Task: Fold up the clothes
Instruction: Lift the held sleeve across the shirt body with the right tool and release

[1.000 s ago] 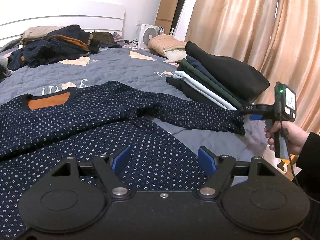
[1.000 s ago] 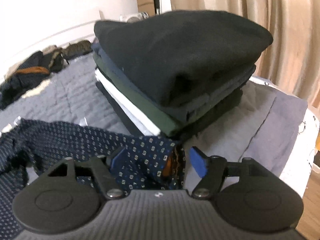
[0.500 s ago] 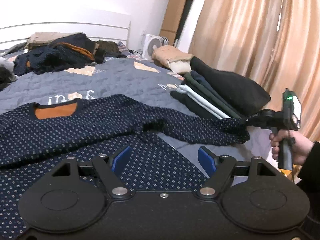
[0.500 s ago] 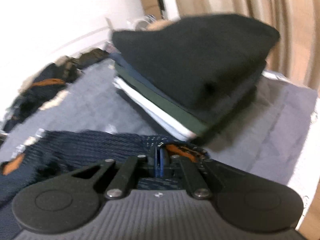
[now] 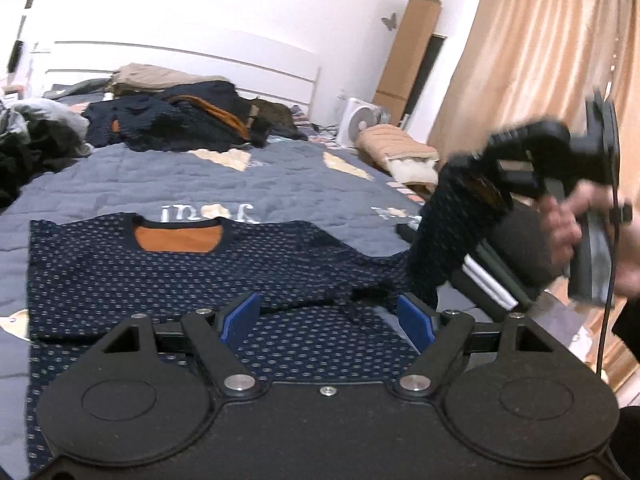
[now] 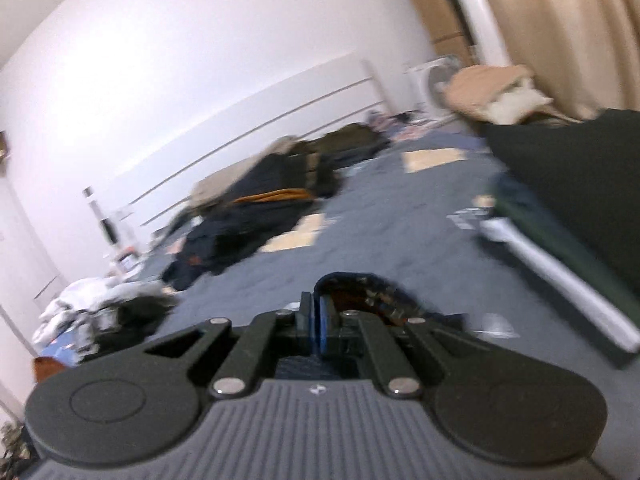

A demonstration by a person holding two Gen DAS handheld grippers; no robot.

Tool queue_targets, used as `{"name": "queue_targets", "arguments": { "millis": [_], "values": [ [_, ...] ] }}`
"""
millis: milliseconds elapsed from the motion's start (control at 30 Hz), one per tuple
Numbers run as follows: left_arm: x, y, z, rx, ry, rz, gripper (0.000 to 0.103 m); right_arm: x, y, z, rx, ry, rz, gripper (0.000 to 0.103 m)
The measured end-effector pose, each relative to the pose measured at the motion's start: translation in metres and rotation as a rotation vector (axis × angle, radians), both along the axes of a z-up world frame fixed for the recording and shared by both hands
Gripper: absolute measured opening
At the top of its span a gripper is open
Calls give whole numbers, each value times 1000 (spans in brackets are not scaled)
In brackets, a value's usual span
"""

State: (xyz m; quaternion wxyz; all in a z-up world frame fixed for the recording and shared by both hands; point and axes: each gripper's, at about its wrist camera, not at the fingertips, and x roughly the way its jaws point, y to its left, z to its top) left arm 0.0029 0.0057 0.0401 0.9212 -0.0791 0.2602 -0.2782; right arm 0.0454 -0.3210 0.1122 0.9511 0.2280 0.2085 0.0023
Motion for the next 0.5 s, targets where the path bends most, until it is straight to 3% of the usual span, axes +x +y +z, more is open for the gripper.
{"name": "queue_targets", "arguments": {
  "millis": [200,333,500],
  "values": [
    [11,23,1,39,11,68,75,45,72,-13,92,51,193,2],
    [21,43,-1,40,33,129,75,69,110,-55,89,135,289,4],
    [31,57,-7,59,60,173,75,73,148,-98,54,170,364,8]
  ]
}}
